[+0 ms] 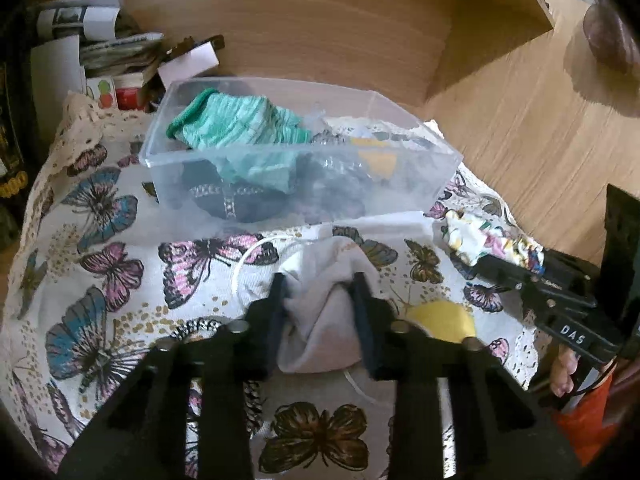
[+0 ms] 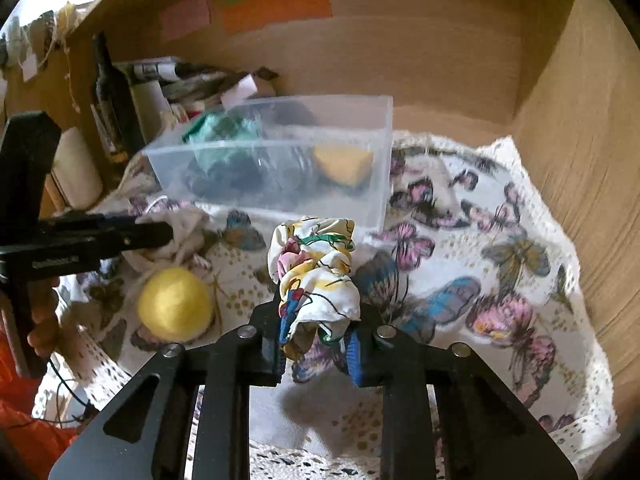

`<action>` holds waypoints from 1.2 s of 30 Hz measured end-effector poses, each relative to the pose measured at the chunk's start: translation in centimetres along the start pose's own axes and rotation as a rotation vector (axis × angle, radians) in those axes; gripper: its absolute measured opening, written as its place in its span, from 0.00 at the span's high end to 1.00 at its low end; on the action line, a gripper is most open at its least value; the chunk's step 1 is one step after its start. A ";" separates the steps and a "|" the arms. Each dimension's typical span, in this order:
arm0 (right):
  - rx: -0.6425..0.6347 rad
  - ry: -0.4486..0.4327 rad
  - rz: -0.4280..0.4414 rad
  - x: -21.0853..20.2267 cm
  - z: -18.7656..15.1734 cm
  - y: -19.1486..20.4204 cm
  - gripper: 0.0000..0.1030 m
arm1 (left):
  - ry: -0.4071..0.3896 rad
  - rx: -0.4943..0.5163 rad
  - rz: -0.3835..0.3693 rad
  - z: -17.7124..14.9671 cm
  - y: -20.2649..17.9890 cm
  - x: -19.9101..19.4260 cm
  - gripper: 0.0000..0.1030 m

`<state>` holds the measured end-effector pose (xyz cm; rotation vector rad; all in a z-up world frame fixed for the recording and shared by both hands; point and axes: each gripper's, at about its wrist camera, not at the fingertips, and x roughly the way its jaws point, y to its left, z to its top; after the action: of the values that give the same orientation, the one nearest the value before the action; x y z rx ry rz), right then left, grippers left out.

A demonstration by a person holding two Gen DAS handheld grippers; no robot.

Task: Organize soft objects
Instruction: 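Grasp the white cloth with left gripper while right grasps floral scrunchie, then place the white cloth and floral scrunchie into the box, release both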

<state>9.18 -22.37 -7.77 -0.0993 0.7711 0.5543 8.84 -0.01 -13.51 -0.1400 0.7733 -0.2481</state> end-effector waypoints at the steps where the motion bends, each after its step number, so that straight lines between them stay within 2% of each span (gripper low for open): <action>1: 0.000 -0.012 0.002 -0.2 0.3 0.0 0.80 | 0.000 0.014 -0.007 0.2 -0.2 -0.2 0.85; 2: 0.001 -0.025 0.006 -0.4 0.6 0.1 0.80 | 0.002 0.023 -0.013 0.3 -0.4 -0.3 0.89; 8: 0.007 -0.116 0.059 -1.5 3.1 0.8 0.80 | -0.047 0.064 -0.006 1.5 -1.4 -1.7 0.90; 15: -0.007 -0.194 0.102 -2.1 5.8 1.6 0.80 | -0.163 0.078 0.007 4.2 -1.7 -4.8 0.90; 22: -0.020 -0.235 0.080 -1.7 8.1 1.3 0.80 | -0.266 0.080 0.034 7.2 -1.5 -6.7 0.90; 25: -0.015 -0.239 0.073 -1.1 9.0 0.8 0.80 | -0.286 0.079 0.018 8.5 -1.5 -6.8 0.90; 30: 0.000 -0.212 0.068 0.5 10.0 0.1 0.80 | -0.321 0.093 0.049 10.4 -1.7 -6.1 0.90; 36: 0.015 -0.142 0.078 3.2 10.6 -0.7 0.79 | -0.295 0.113 0.105 12.3 -2.0 -3.0 0.90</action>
<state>18.12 -18.62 -2.37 -0.0155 0.6425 0.6230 15.08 -0.67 -2.32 -0.0275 0.4705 -0.1660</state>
